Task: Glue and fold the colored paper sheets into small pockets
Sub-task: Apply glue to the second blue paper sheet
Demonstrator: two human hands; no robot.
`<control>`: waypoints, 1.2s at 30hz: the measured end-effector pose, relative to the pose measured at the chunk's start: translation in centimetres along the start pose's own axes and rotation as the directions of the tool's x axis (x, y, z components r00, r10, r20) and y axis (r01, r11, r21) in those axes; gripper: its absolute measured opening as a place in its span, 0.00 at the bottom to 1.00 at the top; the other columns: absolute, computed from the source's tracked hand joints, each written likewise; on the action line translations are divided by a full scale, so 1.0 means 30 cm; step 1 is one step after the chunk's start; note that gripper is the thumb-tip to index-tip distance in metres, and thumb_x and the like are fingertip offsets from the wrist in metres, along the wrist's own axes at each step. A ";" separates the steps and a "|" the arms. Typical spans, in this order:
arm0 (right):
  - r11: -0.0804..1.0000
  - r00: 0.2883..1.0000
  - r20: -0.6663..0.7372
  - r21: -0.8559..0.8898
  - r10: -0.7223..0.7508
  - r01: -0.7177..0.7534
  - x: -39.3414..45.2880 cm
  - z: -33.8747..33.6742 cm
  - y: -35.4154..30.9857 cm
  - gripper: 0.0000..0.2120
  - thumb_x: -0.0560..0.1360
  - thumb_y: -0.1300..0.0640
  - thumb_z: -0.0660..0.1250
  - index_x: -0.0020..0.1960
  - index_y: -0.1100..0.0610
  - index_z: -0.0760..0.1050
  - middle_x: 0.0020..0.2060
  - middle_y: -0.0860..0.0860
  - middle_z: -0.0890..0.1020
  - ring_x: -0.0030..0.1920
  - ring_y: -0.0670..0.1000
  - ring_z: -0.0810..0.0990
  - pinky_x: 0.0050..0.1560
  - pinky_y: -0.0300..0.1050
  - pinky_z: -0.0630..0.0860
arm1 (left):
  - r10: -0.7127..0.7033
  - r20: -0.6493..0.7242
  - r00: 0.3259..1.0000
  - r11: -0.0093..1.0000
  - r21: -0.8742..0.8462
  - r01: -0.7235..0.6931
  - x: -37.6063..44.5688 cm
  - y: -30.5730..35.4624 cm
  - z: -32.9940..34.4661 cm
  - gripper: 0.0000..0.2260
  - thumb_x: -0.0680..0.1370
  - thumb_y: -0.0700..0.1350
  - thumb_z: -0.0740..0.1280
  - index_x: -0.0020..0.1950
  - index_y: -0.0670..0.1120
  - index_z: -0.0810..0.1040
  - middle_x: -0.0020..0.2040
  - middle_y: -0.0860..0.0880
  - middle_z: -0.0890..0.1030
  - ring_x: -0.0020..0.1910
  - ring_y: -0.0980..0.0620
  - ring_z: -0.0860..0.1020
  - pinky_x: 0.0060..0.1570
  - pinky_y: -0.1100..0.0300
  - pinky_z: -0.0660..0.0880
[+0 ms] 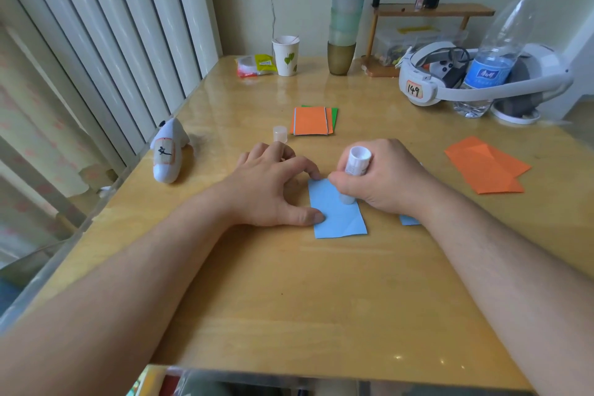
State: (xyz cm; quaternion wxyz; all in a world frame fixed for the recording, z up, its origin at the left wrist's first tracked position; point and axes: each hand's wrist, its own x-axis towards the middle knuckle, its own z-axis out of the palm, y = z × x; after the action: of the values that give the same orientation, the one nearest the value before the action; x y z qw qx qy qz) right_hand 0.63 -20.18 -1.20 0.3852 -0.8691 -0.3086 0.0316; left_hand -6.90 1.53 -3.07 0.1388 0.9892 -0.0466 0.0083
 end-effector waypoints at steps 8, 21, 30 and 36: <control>1.000 1.000 -0.004 -0.011 0.004 -0.004 0.012 -0.008 0.021 0.11 0.72 0.52 0.75 0.35 0.54 0.78 0.31 0.46 0.81 0.32 0.43 0.73 0.34 0.39 0.71 | -0.003 -0.004 1.000 1.000 -0.007 0.003 -0.003 0.003 0.000 0.35 0.62 0.80 0.61 0.67 0.71 0.69 0.61 0.57 0.65 0.65 0.50 0.63 0.70 0.52 0.60; 0.993 0.988 -0.149 0.104 -0.037 0.053 0.013 0.059 -0.060 0.13 0.72 0.48 0.75 0.36 0.56 0.78 0.32 0.50 0.83 0.35 0.50 0.79 0.38 0.47 0.76 | -0.020 0.005 1.000 0.999 0.041 0.020 -0.008 0.014 0.005 0.36 0.60 0.81 0.59 0.65 0.69 0.65 0.62 0.57 0.64 0.64 0.50 0.61 0.68 0.52 0.59; 0.998 0.997 -0.035 -0.003 -0.068 0.068 0.011 0.095 -0.079 0.12 0.71 0.46 0.76 0.37 0.53 0.79 0.33 0.45 0.83 0.37 0.46 0.78 0.38 0.41 0.74 | -0.024 0.002 1.000 0.999 0.045 0.024 -0.009 0.015 0.006 0.38 0.59 0.82 0.59 0.65 0.67 0.68 0.63 0.57 0.65 0.65 0.50 0.61 0.68 0.53 0.59; 0.996 0.999 -0.011 -0.076 -0.044 0.043 0.006 0.060 -0.063 0.12 0.71 0.49 0.74 0.38 0.57 0.79 0.34 0.52 0.82 0.39 0.52 0.78 0.40 0.48 0.75 | -0.019 -0.005 1.000 0.999 0.038 0.019 -0.012 0.010 0.010 0.38 0.60 0.82 0.60 0.66 0.69 0.66 0.63 0.57 0.65 0.66 0.49 0.61 0.67 0.53 0.59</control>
State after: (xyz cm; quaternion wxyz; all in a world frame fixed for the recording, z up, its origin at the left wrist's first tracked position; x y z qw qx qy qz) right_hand -0.73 -17.95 -1.13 0.3547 -0.8763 -0.3260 0.0061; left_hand -7.30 1.18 -3.27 0.1199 0.9921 -0.0366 0.0103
